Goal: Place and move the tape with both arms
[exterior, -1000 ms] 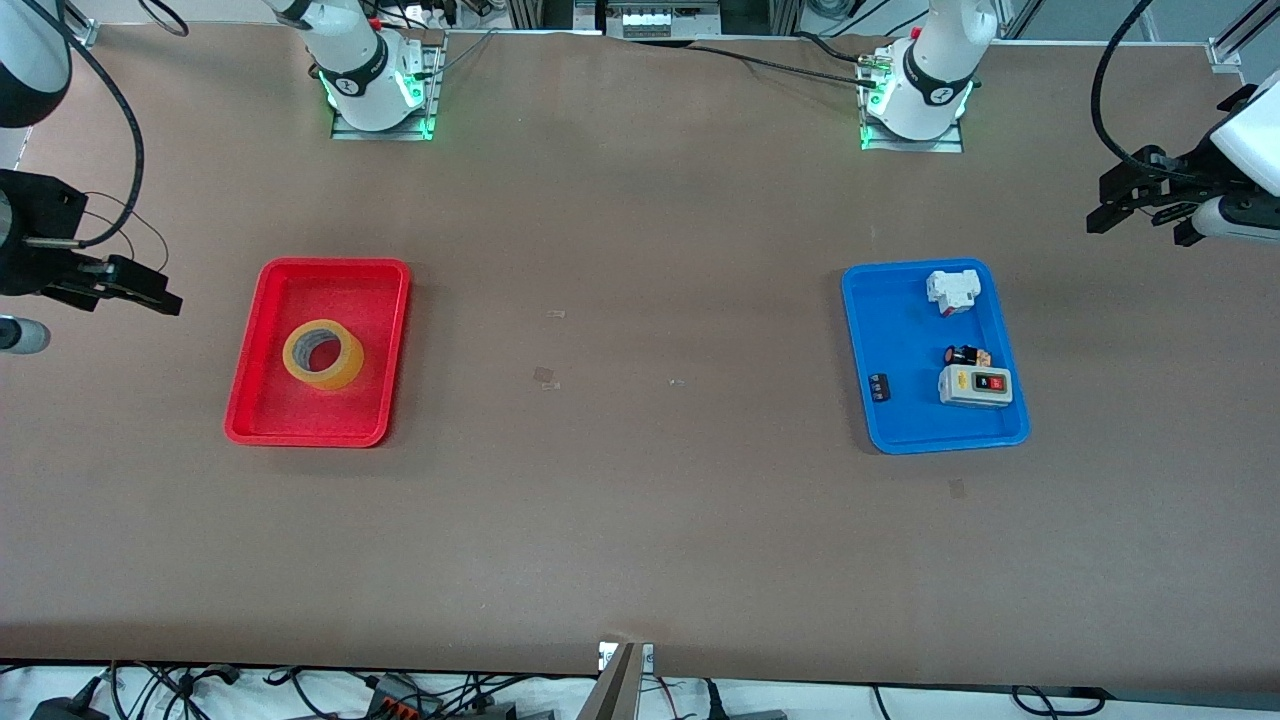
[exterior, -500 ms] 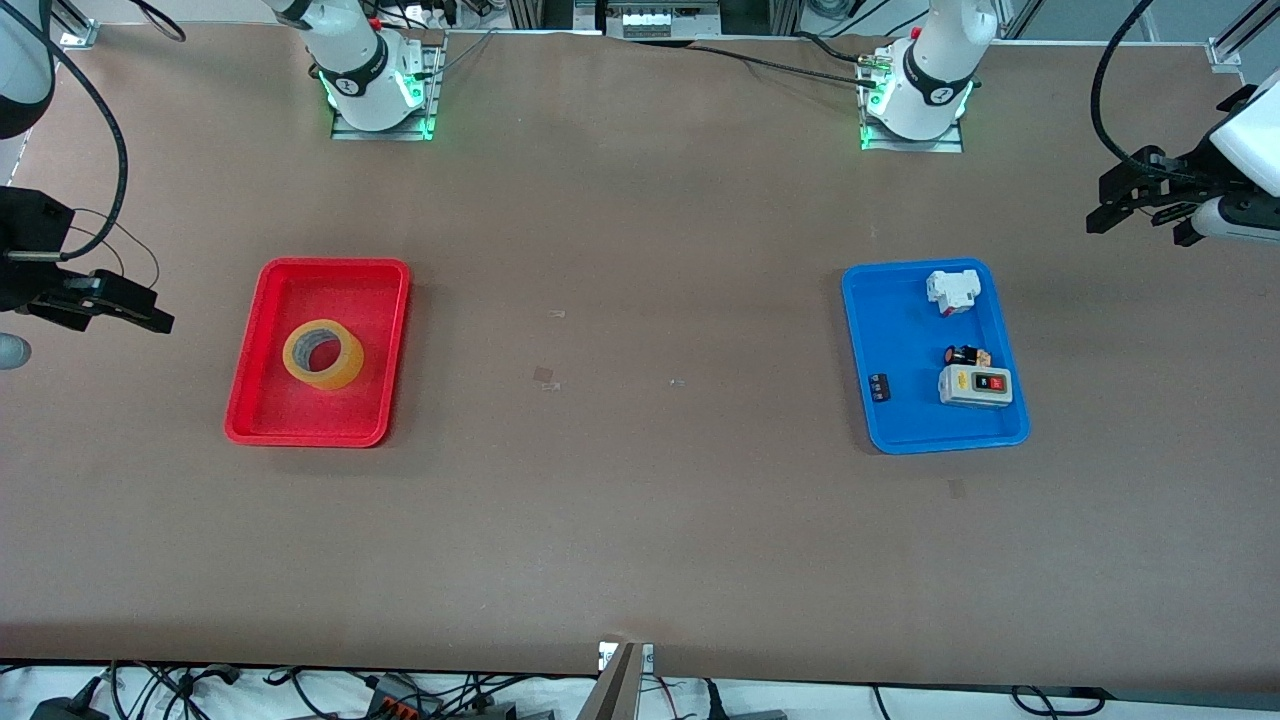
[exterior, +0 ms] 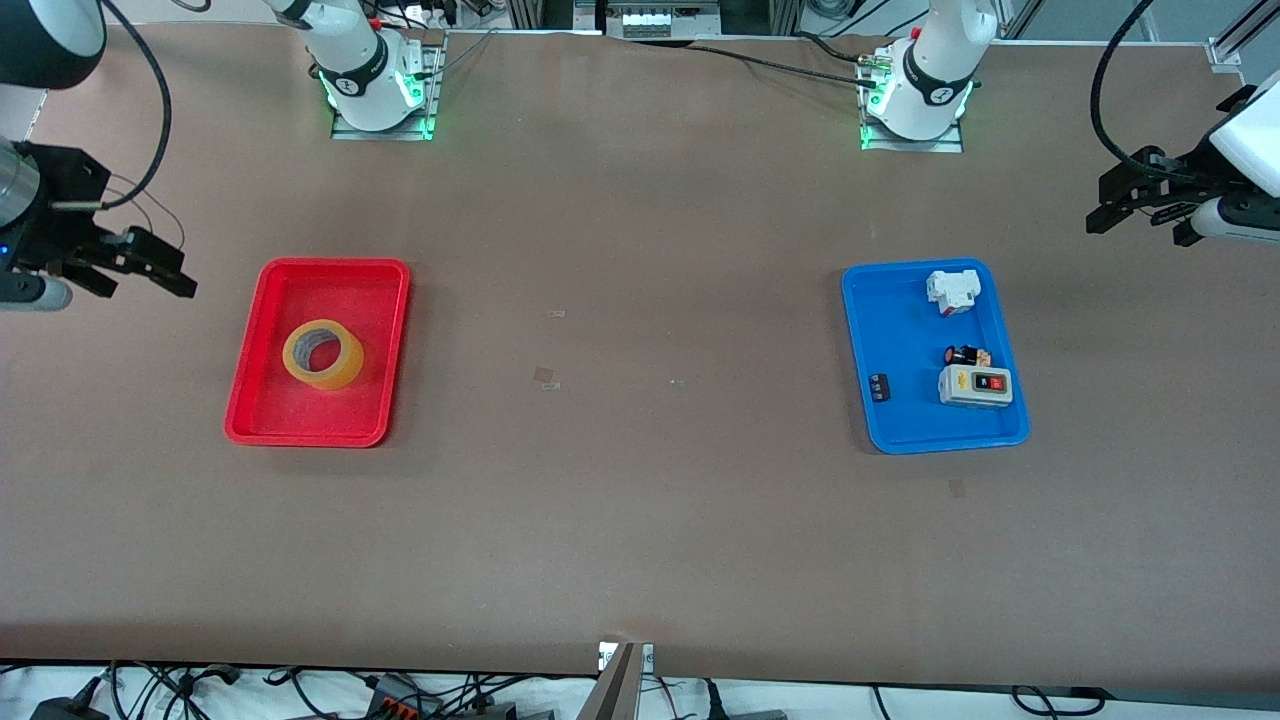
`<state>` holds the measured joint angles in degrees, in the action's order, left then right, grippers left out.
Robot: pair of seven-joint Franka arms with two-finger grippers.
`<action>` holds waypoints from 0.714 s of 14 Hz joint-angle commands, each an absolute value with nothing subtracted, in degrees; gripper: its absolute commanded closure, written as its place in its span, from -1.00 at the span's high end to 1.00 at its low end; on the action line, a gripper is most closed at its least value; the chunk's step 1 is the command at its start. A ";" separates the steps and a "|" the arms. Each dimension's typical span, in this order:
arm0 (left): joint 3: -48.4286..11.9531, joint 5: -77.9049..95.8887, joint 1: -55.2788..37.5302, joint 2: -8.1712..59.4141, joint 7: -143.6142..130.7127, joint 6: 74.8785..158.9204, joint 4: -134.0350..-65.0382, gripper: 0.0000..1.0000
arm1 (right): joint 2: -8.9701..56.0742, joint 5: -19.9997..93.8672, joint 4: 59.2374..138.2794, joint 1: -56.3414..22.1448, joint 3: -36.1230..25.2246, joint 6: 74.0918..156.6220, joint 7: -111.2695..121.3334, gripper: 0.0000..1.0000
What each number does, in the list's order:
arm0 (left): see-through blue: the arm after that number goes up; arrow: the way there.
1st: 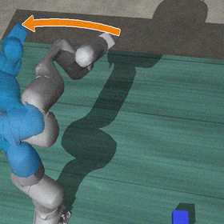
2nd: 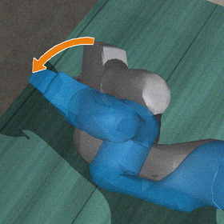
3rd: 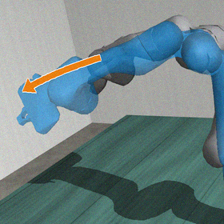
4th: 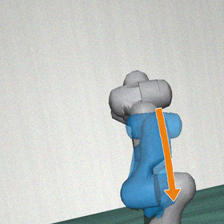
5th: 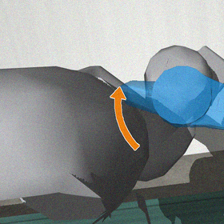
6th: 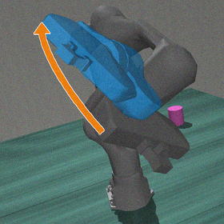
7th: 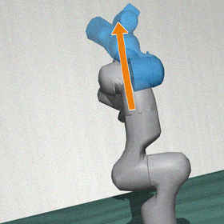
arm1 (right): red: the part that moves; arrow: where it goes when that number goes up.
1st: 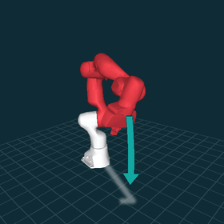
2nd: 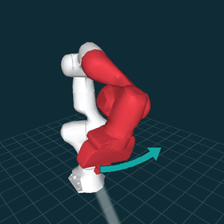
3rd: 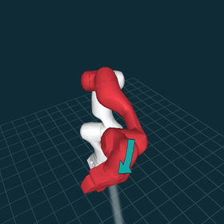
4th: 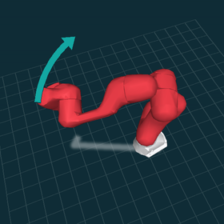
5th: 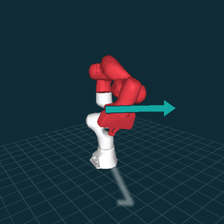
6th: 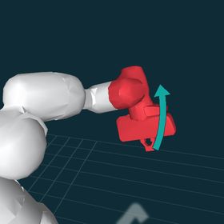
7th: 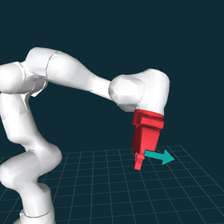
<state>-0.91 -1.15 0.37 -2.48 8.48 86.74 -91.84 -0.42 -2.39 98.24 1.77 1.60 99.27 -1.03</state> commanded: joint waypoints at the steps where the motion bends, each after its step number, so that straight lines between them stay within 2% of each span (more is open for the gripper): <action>1: -1.49 -0.97 1.05 -3.34 9.67 86.84 -92.81 1.00 | -3.78 -1.50 101.16 1.93 1.58 98.97 0.70 0.99; 10: -1.58 -0.97 1.05 -3.34 9.40 86.75 -92.81 1.00 | -3.87 2.81 99.93 2.99 0.70 97.82 1.31 0.99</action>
<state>-0.99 -1.15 0.37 -2.48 8.48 86.74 -91.85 -2.77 1.89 99.89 2.33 0.51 98.79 -0.24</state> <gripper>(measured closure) 0.000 0.000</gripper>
